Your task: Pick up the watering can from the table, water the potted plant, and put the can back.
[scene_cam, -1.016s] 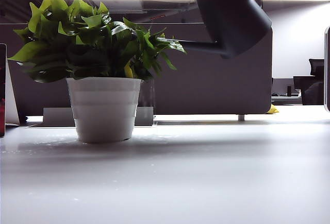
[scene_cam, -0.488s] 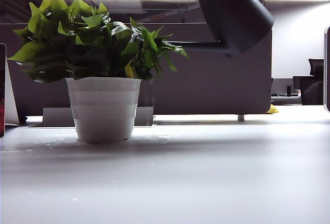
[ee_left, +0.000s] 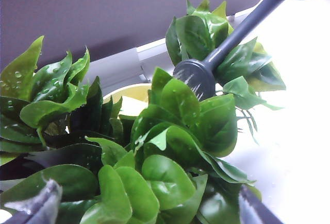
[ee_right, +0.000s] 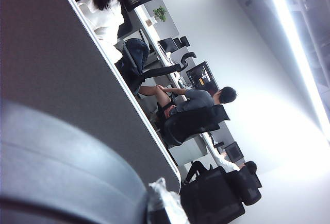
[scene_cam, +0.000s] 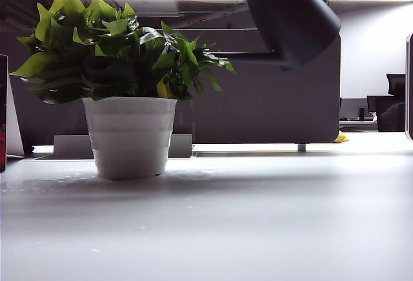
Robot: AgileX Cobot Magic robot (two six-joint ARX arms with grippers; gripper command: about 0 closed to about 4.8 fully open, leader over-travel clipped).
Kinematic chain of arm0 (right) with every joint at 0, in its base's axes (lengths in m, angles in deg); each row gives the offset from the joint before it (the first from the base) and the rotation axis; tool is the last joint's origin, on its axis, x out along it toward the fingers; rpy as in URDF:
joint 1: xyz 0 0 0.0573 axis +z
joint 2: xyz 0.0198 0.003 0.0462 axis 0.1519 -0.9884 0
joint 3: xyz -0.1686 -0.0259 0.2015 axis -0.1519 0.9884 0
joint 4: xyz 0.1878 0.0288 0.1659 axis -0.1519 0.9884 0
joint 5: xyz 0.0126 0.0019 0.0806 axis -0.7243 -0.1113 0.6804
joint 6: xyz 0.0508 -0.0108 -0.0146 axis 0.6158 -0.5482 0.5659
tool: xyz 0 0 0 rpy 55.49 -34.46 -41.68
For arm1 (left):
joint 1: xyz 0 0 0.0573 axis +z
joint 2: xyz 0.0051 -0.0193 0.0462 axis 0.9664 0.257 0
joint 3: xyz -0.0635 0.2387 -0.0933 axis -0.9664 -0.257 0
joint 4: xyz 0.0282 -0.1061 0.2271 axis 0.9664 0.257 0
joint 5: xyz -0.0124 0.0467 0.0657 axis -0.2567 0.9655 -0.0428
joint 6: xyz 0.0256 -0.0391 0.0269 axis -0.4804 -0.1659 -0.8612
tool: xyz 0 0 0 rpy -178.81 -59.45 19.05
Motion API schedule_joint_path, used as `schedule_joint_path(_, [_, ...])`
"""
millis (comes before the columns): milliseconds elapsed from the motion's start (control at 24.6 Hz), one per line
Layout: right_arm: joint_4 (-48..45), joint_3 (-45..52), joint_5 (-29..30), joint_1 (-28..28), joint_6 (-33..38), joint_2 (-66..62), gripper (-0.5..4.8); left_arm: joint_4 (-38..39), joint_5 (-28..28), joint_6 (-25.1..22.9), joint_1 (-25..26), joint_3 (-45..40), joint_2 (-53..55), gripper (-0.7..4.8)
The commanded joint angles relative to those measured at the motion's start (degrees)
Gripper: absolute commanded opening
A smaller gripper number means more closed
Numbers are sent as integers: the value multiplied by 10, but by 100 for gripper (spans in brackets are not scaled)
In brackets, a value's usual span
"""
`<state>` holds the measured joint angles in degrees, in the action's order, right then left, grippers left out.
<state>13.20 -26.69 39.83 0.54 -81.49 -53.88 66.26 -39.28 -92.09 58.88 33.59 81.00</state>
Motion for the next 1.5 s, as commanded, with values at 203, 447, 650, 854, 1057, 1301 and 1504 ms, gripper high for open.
schedule_joint_path(203, [-92,-15,-3,0,2,17,-5,-7,-2,0,0,2,-1,479])
schedule_joint_path(447, [-92,-15,-3,0,0,17,-5,-7,-2,0,0,2,-1,479])
schedule_joint_path(650, [-92,-15,-3,0,0,17,-5,-7,-2,0,0,2,1,479])
schedule_joint_path(854, [-101,-15,-4,0,-1,17,-5,-7,0,-1,0,2,2,479])
schedule_joint_path(1057, [-97,-15,-10,0,2,17,-5,-7,0,-2,0,2,2,479])
schedule_joint_path(1301, [-81,-15,-18,-5,54,17,-5,-7,0,-2,0,2,2,479])
schedule_joint_path(1504, [-66,-15,-20,-12,103,17,-5,-7,0,-2,0,2,2,479])
